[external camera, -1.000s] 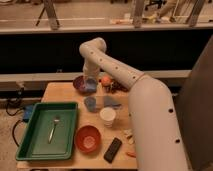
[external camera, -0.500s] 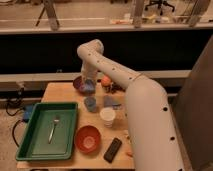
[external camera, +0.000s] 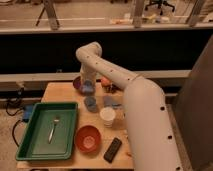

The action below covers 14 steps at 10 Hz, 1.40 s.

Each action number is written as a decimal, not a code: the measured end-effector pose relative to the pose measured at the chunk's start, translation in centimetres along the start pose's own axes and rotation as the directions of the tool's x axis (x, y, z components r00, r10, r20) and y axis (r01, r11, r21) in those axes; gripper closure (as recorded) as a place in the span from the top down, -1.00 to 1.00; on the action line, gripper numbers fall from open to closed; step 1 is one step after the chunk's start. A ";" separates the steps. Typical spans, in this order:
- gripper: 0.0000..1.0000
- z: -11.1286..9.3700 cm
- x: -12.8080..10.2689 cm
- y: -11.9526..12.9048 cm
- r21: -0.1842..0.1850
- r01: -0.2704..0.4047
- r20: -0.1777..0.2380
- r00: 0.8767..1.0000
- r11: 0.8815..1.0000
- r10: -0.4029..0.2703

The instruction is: Wipe purple bowl with sponge

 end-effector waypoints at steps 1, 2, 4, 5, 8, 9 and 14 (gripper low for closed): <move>-0.99 0.3 0.1 -0.1 0.001 0.003 -0.001 1.000 1.000 -0.003; -0.98 0.6 0.2 -0.1 -0.006 -0.001 -0.008 1.000 1.000 0.001; -1.00 -0.4 0.5 0.0 -0.104 -0.095 -0.042 0.995 0.990 0.091; -1.00 -1.1 0.9 -0.6 -0.153 -0.138 -0.063 0.990 0.979 0.130; -1.00 -2.8 2.6 -0.4 -0.184 -0.275 -0.114 0.959 0.944 0.257; -1.00 -3.6 3.3 -1.1 -0.158 -0.322 -0.140 0.943 0.933 0.302; -1.00 -5.3 5.1 -0.8 0.019 -0.508 -0.230 0.836 0.861 0.498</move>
